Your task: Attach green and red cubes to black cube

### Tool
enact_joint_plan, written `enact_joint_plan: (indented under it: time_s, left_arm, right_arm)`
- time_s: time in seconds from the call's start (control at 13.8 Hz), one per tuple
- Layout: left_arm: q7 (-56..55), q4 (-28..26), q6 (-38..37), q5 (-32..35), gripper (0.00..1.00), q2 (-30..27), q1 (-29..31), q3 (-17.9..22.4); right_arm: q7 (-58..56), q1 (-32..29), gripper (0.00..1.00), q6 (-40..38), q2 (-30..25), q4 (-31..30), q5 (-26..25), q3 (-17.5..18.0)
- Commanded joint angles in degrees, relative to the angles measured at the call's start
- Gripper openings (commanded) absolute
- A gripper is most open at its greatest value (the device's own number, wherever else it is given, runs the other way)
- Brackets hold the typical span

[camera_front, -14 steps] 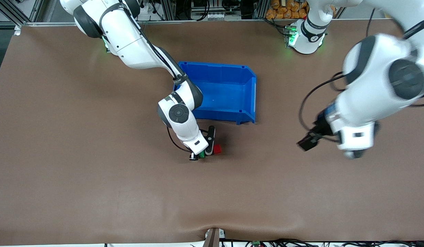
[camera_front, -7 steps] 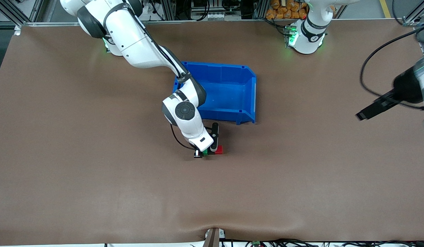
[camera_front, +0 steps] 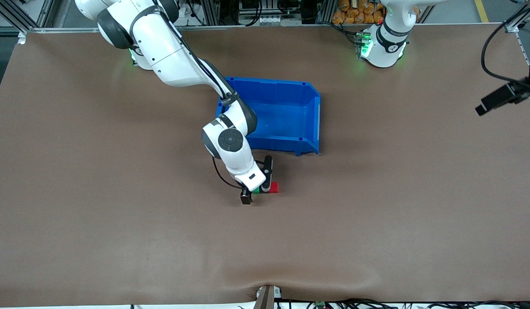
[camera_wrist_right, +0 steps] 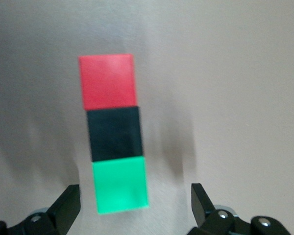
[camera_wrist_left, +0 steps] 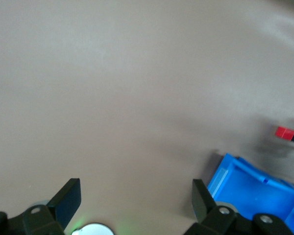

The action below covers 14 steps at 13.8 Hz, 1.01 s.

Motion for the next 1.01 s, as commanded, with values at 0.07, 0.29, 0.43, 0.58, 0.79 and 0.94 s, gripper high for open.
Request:
enact_joint_plan:
  time_s: [0.07, 0.29, 0.43, 0.58, 0.79, 0.94]
  left_arm:
    - [1.39, -6.15, 2.33, 0.66, 1.0, -4.01, 0.2, -0.32]
    - [1.39, -6.15, 2.41, 0.66, 1.0, -3.4, 0.2, -0.58]
    - [1.39, -6.24, 1.8, 0.66, 1.0, -4.01, 0.11, -0.67]
    - [1.39, -6.24, 1.71, 0.66, 1.0, -4.01, 0.2, -0.76]
    - [1.39, -6.15, 2.06, 0.66, 1.0, -3.57, 0.11, -0.76]
    - [1.39, -5.97, 2.15, 0.75, 1.0, -3.48, -0.06, -0.93]
  right_arm:
    - [6.11, -3.19, 1.0, -9.31, -6.43, 0.04, -0.09, 0.01]
    - [9.98, -4.52, 1.0, -16.01, -12.49, -0.4, -0.61, -4.01]
    - [12.0, -4.78, 1.0, -20.13, -16.27, -0.75, -0.62, -7.54]
    - [17.0, -7.23, 1.0, -24.88, -20.58, -0.75, -0.36, -8.95]
    - [19.22, -13.54, 1.0, -31.21, -26.73, -1.1, -0.01, -8.96]
    - [19.22, -17.24, 1.0, -34.81, -31.91, -2.67, 0.08, -8.95]
